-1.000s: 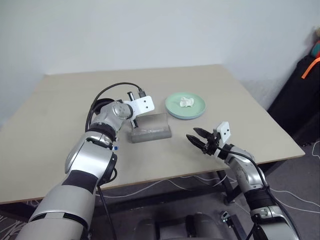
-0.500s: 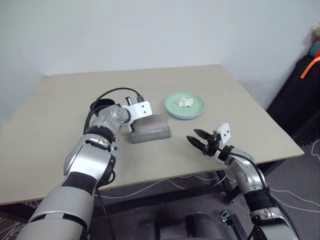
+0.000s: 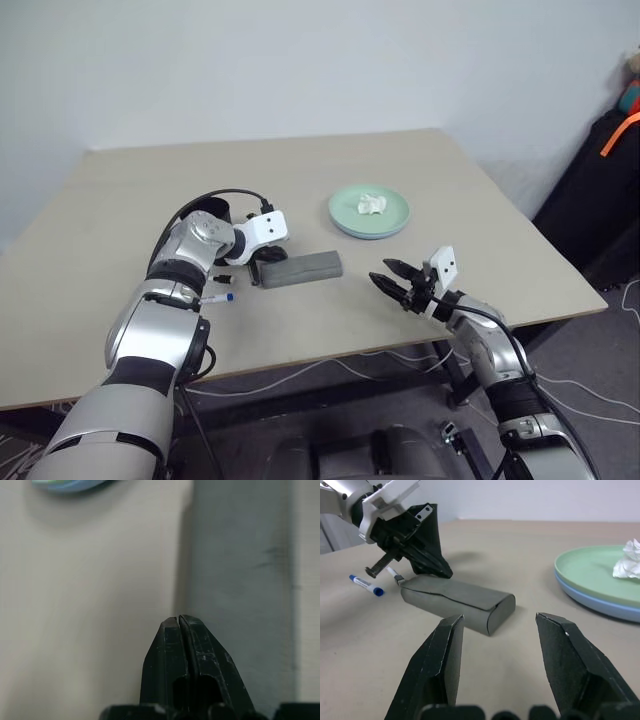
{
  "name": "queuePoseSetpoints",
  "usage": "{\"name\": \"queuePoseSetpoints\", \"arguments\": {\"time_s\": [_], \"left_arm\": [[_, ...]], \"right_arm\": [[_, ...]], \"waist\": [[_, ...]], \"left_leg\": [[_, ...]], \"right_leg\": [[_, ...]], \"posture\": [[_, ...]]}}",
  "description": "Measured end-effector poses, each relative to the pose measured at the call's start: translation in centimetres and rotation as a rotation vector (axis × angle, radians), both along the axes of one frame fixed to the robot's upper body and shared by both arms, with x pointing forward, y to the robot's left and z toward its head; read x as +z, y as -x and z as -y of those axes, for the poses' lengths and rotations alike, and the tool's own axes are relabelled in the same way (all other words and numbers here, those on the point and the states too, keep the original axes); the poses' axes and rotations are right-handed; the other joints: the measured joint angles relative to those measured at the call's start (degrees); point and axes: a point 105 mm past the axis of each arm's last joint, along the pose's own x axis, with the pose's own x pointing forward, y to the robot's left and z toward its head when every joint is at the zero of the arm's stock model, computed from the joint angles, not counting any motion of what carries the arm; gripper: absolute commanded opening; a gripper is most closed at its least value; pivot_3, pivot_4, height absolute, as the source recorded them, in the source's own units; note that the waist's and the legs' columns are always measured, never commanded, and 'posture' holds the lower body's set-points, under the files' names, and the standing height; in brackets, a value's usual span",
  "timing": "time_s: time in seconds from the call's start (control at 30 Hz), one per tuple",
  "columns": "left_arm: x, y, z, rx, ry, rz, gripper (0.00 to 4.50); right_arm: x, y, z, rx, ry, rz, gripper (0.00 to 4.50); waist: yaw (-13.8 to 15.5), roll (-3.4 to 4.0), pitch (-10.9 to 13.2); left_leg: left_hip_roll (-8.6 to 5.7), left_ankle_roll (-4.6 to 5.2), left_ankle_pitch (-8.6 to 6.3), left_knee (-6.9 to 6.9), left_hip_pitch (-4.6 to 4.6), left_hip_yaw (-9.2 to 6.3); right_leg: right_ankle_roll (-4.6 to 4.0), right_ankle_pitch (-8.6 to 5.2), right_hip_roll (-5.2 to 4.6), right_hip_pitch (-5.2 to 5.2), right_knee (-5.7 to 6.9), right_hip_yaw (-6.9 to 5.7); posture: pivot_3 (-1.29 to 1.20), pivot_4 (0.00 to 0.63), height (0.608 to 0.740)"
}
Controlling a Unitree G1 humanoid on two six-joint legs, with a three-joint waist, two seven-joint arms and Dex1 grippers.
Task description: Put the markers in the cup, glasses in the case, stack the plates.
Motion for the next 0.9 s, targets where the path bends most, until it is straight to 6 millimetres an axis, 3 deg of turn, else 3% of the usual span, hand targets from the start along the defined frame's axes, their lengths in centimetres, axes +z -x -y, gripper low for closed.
{"name": "queuePoseSetpoints", "arguments": {"time_s": [0.33,0.5,0.6,0.77,0.9], "left_arm": [[0.4,0.3,-0.9,0.013,0.050,0.013,0.03],[2.4,1.0,-2.9,-0.020,0.041,0.029,0.03],[3.0,2.6,-4.9,-0.064,-0.002,-0.025,0.03],[3.2,5.4,-8.6,-0.049,-0.059,-0.182,1.20],[3.3,6.6,-10.2,-0.027,-0.104,-0.269,2.63]], "right_arm": [[-0.3,0.3,-0.6,0.035,0.006,-0.015,2.50],[-0.2,0.3,-0.8,0.045,0.008,-0.015,2.50],[-0.2,0.3,-0.9,0.057,0.010,-0.021,2.50],[-0.2,0.3,-1.0,0.067,0.013,-0.028,2.50],[0.3,0.0,-1.3,0.082,0.015,-0.018,2.50]], "waist": [[0.0,-0.01,0.0],[0.0,-0.01,0.0],[0.0,-0.01,0.0],[0.0,-0.02,0.0],[0.1,-0.02,0.0]], "left_leg": [[0.02,0.00,0.00,0.04,-0.01,-0.01],[0.03,0.00,0.00,-0.02,-0.01,0.02],[0.03,0.00,0.00,-0.02,-0.01,0.07],[0.05,0.00,0.00,0.00,-0.01,0.06],[0.04,-0.03,-0.02,0.08,-0.02,0.06]], "right_leg": [[0.00,0.00,0.01,-0.03,0.05,0.00],[-0.01,0.00,0.02,-0.06,0.02,0.01],[-0.02,-0.01,0.02,-0.08,0.02,0.05],[-0.14,-0.08,0.01,-0.07,0.04,0.03],[-0.15,-0.09,-0.02,-0.02,0.04,0.03]], "posture": [[0.00,0.000,0.740],[0.00,0.000,0.740],[0.00,0.000,0.740],[0.00,0.000,0.740],[0.00,0.000,0.740]]}}
